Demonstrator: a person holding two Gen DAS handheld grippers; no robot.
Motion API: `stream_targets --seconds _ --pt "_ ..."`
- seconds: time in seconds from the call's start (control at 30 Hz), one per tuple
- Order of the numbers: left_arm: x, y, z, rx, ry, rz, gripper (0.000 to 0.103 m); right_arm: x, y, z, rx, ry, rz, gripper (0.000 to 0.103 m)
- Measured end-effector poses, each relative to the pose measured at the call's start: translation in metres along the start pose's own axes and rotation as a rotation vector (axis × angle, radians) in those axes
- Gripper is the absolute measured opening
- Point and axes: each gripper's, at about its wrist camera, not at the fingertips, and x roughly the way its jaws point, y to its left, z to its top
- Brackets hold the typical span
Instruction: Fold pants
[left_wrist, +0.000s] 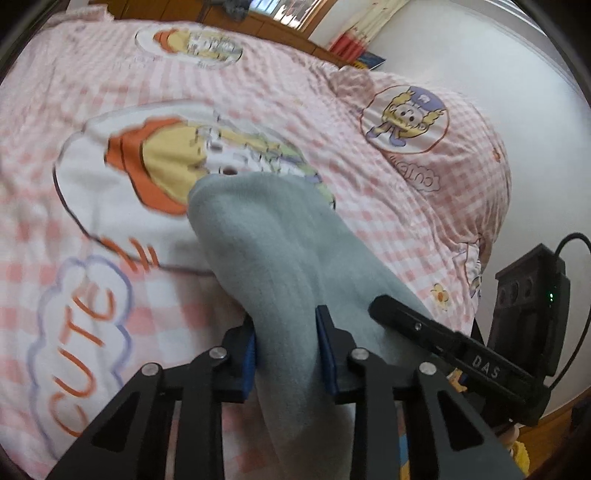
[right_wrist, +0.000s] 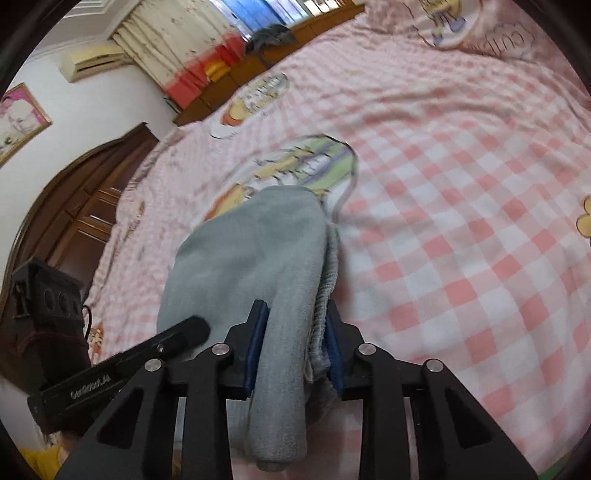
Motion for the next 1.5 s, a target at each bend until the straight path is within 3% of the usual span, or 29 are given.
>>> stream_targets --seconds 0.23,0.5,0.7,0.8,0.9,1.07,1.17,1.27,1.33,1.4,1.5 --pt "-0.064 0.017 0.036 0.116 -0.062 0.018 0.029 0.000 0.064 0.008 -0.041 -0.076 0.064 0.030" --pt "-0.118 0.084 0.056 0.156 -0.039 0.129 0.029 0.048 0.148 -0.004 -0.131 -0.044 0.111 0.030" --pt "-0.110 0.140 0.057 0.151 -0.013 0.126 0.029 0.090 0.177 -0.016 -0.194 -0.018 0.050 0.030" --pt "-0.092 0.167 0.050 0.139 0.014 0.106 0.031 0.106 0.179 -0.026 -0.208 0.004 0.012 0.030" --pt "-0.072 0.186 0.038 0.131 0.055 0.141 0.038 0.124 0.172 -0.038 -0.215 0.049 -0.029 0.030" --pt "-0.072 0.191 0.028 0.131 0.025 0.166 0.047 0.124 0.171 -0.044 -0.270 0.047 -0.054 0.032" --pt "-0.085 0.187 0.027 0.112 0.016 0.194 0.047 0.115 0.173 -0.041 -0.281 0.050 -0.068 0.032" --pt "-0.105 0.171 0.025 0.125 -0.020 0.254 0.046 0.095 0.176 -0.040 -0.286 -0.002 -0.106 0.032" --pt "-0.120 0.162 0.020 0.124 -0.055 0.259 0.044 0.083 0.177 -0.040 -0.280 -0.030 -0.122 0.032" --pt "-0.134 0.152 0.012 0.110 -0.087 0.245 0.035 0.070 0.179 -0.041 -0.266 -0.055 -0.105 0.032" --pt "-0.144 0.141 -0.001 0.093 -0.116 0.235 0.029 0.059 0.186 -0.047 -0.268 -0.045 -0.020 0.032"
